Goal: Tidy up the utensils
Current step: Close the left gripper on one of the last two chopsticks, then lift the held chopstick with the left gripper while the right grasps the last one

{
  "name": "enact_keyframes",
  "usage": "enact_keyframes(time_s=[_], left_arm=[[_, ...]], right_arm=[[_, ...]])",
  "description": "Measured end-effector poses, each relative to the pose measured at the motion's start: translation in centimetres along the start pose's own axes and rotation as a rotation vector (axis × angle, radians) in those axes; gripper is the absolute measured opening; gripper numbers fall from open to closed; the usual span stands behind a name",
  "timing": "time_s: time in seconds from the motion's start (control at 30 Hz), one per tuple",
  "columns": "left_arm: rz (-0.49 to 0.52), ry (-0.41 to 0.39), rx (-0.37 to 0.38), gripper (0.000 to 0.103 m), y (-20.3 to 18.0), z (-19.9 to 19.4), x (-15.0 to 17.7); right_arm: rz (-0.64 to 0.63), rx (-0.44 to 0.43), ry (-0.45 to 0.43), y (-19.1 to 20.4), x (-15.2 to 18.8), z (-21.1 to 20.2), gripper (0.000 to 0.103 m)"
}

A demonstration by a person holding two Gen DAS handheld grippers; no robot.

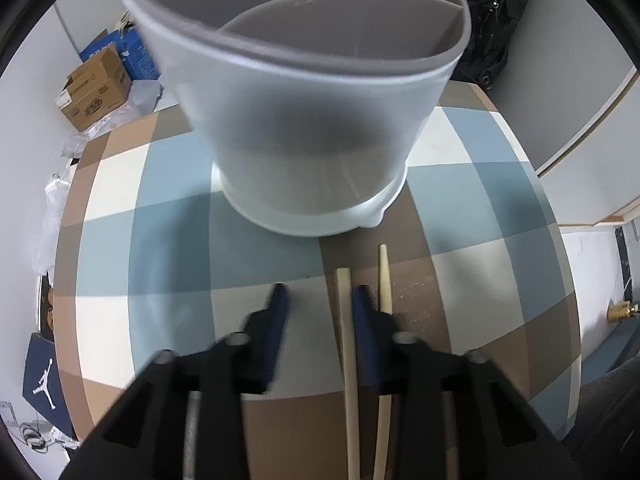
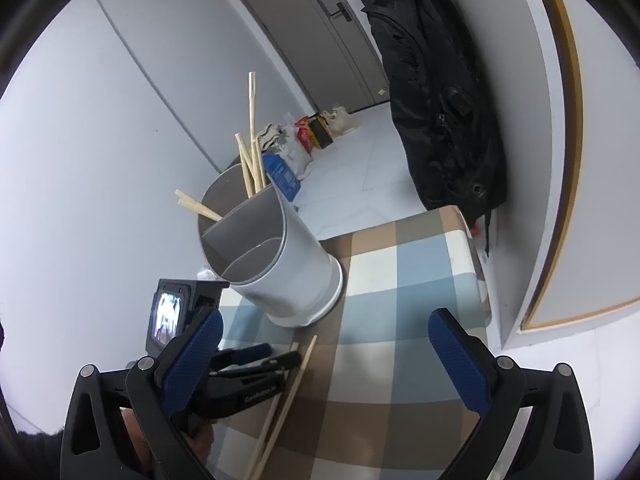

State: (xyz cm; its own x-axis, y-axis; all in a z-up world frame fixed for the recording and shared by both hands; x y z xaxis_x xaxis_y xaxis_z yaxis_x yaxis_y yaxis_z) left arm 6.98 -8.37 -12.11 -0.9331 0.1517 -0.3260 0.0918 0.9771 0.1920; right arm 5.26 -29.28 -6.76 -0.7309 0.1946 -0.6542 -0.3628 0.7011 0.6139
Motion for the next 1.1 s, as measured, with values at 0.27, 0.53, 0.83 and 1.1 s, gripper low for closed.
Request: enact_keyframes(time_s=[0.27,0.53,0.83,1.1], left_arm=[[-0.036,-0.021,0.115,0.002,0.5,-1.4,1.0],[-0.155,-0.131,0.181,0.002,4.8,-5.1,1.8],[-0.329,-0.265,0.229,0.002,9.7,-6.1,0.0],[-0.408,-0.325,0.27,0.002,12.9,-5.6,-0.3]], right_arm=[[0.016,0.027,0.014,-0.8,0.0,0.5,0.103],[0.033,0.064,0.066,-1.2,0.4,2.0,0.103],[0.023,0.052,0.179,-0.6,1.6,5.0,0.07],[-0.005,0.059,0.335,0.2,2.8,9.2,0.043]])
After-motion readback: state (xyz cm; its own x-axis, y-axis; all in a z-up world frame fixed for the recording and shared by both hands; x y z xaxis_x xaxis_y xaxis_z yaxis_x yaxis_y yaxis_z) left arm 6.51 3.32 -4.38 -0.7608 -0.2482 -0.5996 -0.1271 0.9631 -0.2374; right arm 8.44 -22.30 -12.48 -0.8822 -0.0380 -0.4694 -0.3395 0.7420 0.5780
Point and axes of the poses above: each gripper's, at about its wrist camera, not at the fingertips, and z roughly the way its jaws point, y to its left, x to its underside, the point moved 1 cm from there along z, roughly the way its jaws point, and after that the axes turned 15 degrees about -x, right-handed, at the moved point
